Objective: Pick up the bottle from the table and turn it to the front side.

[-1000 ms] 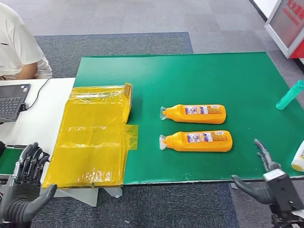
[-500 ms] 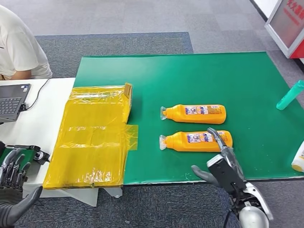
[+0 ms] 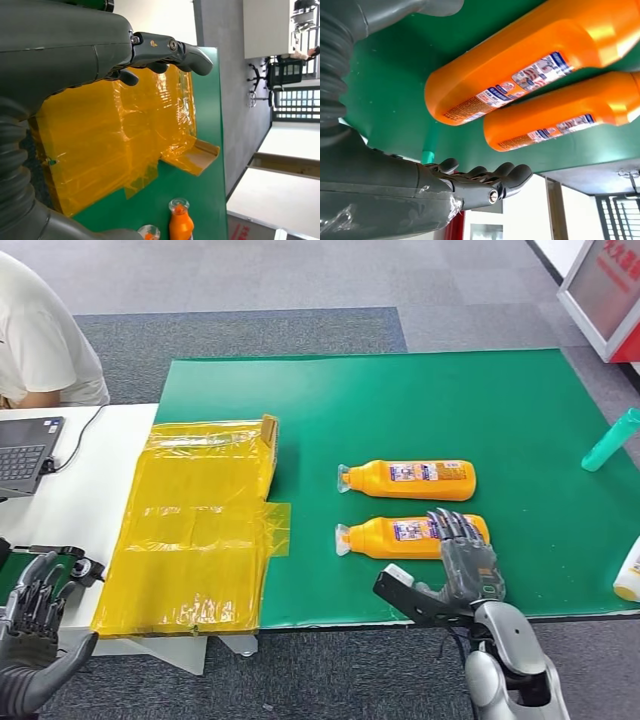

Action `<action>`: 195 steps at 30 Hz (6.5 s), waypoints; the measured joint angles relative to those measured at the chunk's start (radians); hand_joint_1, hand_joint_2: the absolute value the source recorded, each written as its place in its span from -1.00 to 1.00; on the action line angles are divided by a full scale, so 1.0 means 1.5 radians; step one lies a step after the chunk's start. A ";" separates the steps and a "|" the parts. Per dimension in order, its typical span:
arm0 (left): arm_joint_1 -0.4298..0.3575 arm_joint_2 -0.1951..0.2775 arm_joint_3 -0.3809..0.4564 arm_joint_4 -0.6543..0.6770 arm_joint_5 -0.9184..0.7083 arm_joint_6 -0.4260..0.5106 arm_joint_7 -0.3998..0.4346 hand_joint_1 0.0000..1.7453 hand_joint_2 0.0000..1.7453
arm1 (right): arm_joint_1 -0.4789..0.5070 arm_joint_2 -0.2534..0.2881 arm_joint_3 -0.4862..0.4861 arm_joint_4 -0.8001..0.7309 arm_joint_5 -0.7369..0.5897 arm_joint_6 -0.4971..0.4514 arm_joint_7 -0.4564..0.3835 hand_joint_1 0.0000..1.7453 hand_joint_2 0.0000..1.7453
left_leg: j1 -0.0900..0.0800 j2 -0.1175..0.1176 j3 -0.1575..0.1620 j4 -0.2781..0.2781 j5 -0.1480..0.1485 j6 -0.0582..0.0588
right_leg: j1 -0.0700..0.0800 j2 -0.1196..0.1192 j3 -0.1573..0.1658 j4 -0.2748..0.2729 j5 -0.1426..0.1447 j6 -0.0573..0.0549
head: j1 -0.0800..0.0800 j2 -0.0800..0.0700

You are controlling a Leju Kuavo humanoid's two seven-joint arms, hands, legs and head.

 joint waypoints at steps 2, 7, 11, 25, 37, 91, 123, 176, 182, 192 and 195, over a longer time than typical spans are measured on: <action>-0.001 0.000 0.000 0.002 0.000 -0.005 0.002 -1.00 1.00 | -0.013 -0.003 0.002 0.022 0.017 0.005 0.004 -1.00 1.00 | 0.000 0.000 0.000 0.000 0.000 0.000 | 0.000 0.000 0.000 0.000 0.000 0.000 | 0.000 0.000; -0.006 0.000 0.000 0.009 -0.002 -0.018 0.006 -1.00 1.00 | -0.053 -0.011 0.004 0.098 0.045 0.014 0.006 -1.00 1.00 | 0.000 0.000 0.000 0.000 0.000 0.000 | 0.000 0.000 0.000 0.000 0.000 0.000 | 0.000 0.000; -0.011 0.000 0.000 0.016 -0.002 -0.025 0.007 -1.00 1.00 | -0.088 -0.018 0.004 0.157 0.084 0.023 0.014 -1.00 1.00 | 0.000 0.000 0.000 0.000 0.000 0.000 | 0.000 0.000 0.000 0.000 0.000 0.000 | 0.000 0.000; -0.029 0.000 -0.001 0.046 -0.007 -0.032 0.008 -1.00 1.00 | -0.212 -0.038 0.004 0.349 0.171 0.022 0.033 -1.00 1.00 | 0.000 0.000 0.000 0.000 0.001 0.000 | 0.000 0.000 0.000 0.000 0.001 0.000 | 0.000 0.000; -0.031 0.000 -0.002 0.060 -0.013 -0.032 0.008 -1.00 1.00 | -0.246 -0.040 0.004 0.399 0.177 0.020 0.028 -1.00 1.00 | 0.000 0.000 0.000 0.000 0.001 -0.001 | 0.000 0.000 0.000 0.000 0.002 -0.001 | 0.000 0.000; -0.060 0.006 -0.009 0.065 -0.002 0.017 -0.017 -1.00 1.00 | -0.131 0.046 0.028 0.201 -0.669 0.172 -0.147 1.00 1.00 | 0.000 0.000 -0.002 0.000 0.004 -0.001 | 0.001 0.000 -0.003 0.000 0.003 -0.002 | 0.000 0.000; -0.260 0.150 -0.489 0.166 0.112 0.167 0.004 -1.00 1.00 | -0.204 0.081 0.252 0.181 -0.582 0.029 -0.162 1.00 1.00 | 0.000 0.000 -0.004 0.000 0.005 -0.001 | 0.001 0.000 -0.005 0.000 0.005 -0.002 | 0.000 0.000; -0.281 0.117 -0.504 0.131 -0.580 0.470 -0.062 1.00 1.00 | -0.160 0.080 0.144 0.080 -0.515 -0.022 -0.098 -1.00 1.00 | 0.000 0.000 -0.004 0.000 0.005 -0.002 | 0.001 0.000 -0.005 0.001 0.005 -0.002 | 0.000 0.000; -0.258 0.116 -0.421 0.124 -0.788 0.490 -0.046 1.00 1.00 | -0.098 0.076 0.107 -0.020 -0.525 0.002 -0.092 -1.00 1.00 | 0.000 0.000 -0.004 0.000 0.005 -0.001 | 0.001 0.000 -0.005 0.000 0.004 -0.002 | 0.000 0.000; -0.225 0.118 -0.328 0.143 -0.893 0.527 -0.059 1.00 1.00 | -0.004 0.067 0.056 -0.093 -0.539 0.022 -0.136 -1.00 1.00 | 0.000 0.000 -0.004 0.000 0.004 -0.001 | 0.001 0.000 -0.005 0.000 0.004 -0.002 | 0.000 0.000; -0.226 0.130 -0.313 0.157 -0.946 0.521 -0.034 1.00 1.00 | 0.008 0.066 0.048 -0.113 -0.547 0.033 -0.136 -1.00 1.00 | 0.000 0.000 -0.004 0.000 0.004 -0.001 | 0.001 0.000 -0.005 0.000 0.004 -0.002 | 0.000 0.000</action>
